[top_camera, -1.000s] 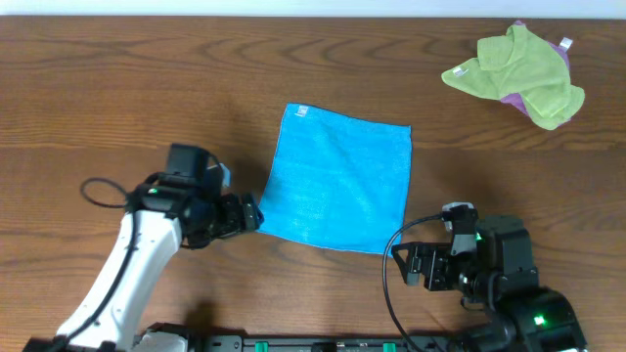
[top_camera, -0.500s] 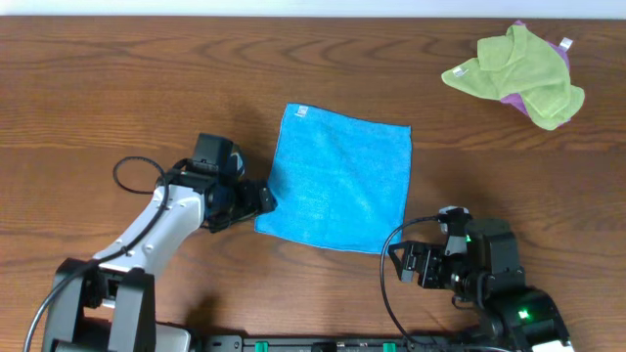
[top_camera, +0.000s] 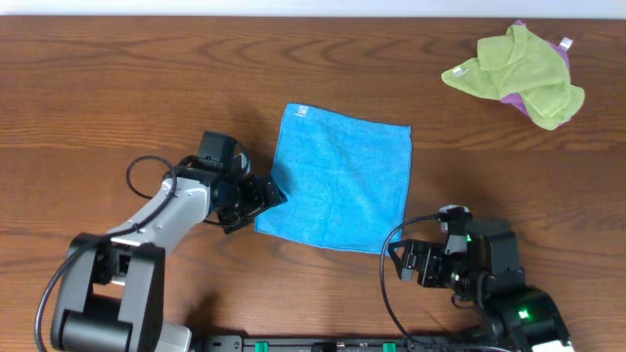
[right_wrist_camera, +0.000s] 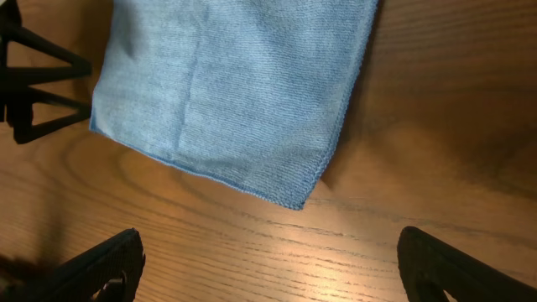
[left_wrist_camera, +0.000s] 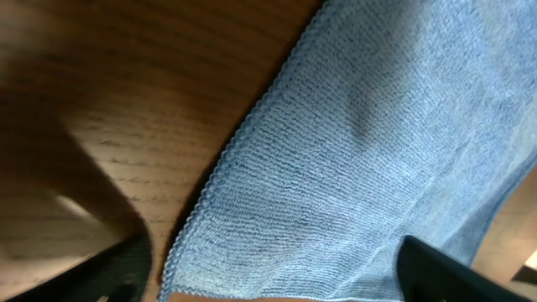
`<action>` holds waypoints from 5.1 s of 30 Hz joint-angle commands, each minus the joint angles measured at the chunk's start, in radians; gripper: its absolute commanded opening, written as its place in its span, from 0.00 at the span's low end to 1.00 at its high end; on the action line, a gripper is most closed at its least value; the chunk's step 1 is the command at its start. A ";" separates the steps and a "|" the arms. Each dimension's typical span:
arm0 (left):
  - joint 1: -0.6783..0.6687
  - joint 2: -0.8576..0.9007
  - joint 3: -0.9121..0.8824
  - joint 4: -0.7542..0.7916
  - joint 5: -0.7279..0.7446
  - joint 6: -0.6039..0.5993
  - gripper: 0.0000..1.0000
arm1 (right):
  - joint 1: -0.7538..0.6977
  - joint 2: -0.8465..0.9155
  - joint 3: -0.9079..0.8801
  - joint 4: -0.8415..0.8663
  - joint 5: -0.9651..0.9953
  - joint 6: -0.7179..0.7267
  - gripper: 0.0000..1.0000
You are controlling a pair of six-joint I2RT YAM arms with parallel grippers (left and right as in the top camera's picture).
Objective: Fold the cloth
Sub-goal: 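Move the left gripper to the blue cloth's left near corner, then grasp the blue cloth's near corners with both grippers, then lift the near edge with both grippers and fold it over the far edge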
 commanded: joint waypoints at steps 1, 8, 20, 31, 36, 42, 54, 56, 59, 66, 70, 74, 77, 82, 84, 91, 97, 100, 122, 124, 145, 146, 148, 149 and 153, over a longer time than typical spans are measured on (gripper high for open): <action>-0.003 0.040 0.011 0.009 0.039 -0.013 0.84 | -0.005 -0.005 -0.003 0.002 0.006 0.015 0.96; -0.004 0.053 0.011 0.039 0.063 -0.014 0.74 | -0.005 -0.005 -0.003 0.002 0.006 0.015 0.96; -0.037 0.087 0.009 0.042 0.060 0.010 0.27 | -0.005 -0.005 -0.003 0.002 0.007 0.015 0.97; -0.018 0.092 0.009 0.038 0.104 0.055 0.05 | -0.005 0.079 -0.074 0.092 0.021 0.055 0.92; -0.019 0.092 0.009 0.014 0.123 0.068 0.06 | -0.005 0.179 -0.129 0.239 -0.013 0.108 0.88; -0.019 0.092 0.009 -0.022 0.122 0.103 0.06 | -0.005 0.328 -0.134 0.340 -0.016 0.146 0.83; -0.019 0.092 0.009 -0.050 0.122 0.116 0.06 | -0.005 0.530 -0.134 0.497 -0.036 0.191 0.74; -0.019 0.092 0.009 -0.055 0.122 0.121 0.05 | -0.005 0.541 -0.134 0.508 -0.036 0.191 0.69; -0.019 0.092 0.009 -0.066 0.122 0.123 0.06 | -0.005 0.549 -0.134 0.531 -0.035 0.192 0.64; -0.019 0.092 0.009 -0.072 0.124 0.126 0.06 | -0.005 0.566 -0.134 0.566 -0.031 0.199 0.20; -0.019 0.092 0.009 -0.072 0.149 0.129 0.05 | -0.005 0.583 -0.134 0.567 -0.031 0.198 0.06; -0.019 0.092 0.009 -0.086 0.149 0.130 0.06 | -0.005 0.591 -0.133 0.570 -0.031 0.175 0.01; -0.016 0.091 0.009 -0.111 0.148 0.155 0.06 | -0.005 0.580 -0.126 0.565 -0.040 0.129 0.01; -0.014 0.059 0.009 -0.178 0.134 0.209 0.06 | -0.005 0.518 -0.110 0.505 -0.049 0.096 0.01; -0.014 0.028 0.009 -0.202 0.113 0.212 0.06 | -0.005 0.486 -0.110 0.473 -0.050 0.097 0.01; -0.014 -0.126 0.009 -0.295 0.063 0.212 0.06 | -0.005 0.358 -0.110 0.330 -0.055 0.097 0.01; -0.016 -0.224 0.009 -0.373 0.061 0.207 0.06 | -0.005 0.219 -0.107 0.280 -0.084 0.124 0.01; -0.016 -0.248 0.009 -0.371 0.059 0.175 0.06 | -0.005 0.169 -0.098 0.286 -0.080 0.138 0.01; -0.016 -0.168 0.009 0.208 -0.097 -0.107 0.06 | -0.005 0.606 0.085 0.686 0.107 0.036 0.01; -0.016 -0.134 0.009 0.271 -0.097 -0.117 0.06 | -0.005 0.663 0.130 0.687 0.122 0.010 0.01; -0.014 0.110 0.011 0.661 -0.179 -0.201 0.06 | -0.005 0.972 0.325 0.742 0.243 -0.087 0.01; -0.014 0.119 0.012 0.673 -0.179 -0.203 0.06 | -0.005 0.983 0.325 0.755 0.246 -0.087 0.01; -0.014 0.138 0.020 0.679 -0.189 -0.212 0.06 | -0.005 1.003 0.325 0.781 0.246 -0.087 0.01; -0.014 0.150 0.026 0.681 -0.193 -0.212 0.06 | -0.005 1.012 0.325 0.795 0.248 -0.087 0.01; -0.014 0.196 0.063 0.681 -0.193 -0.212 0.06 | -0.005 1.054 0.325 0.841 0.250 -0.087 0.01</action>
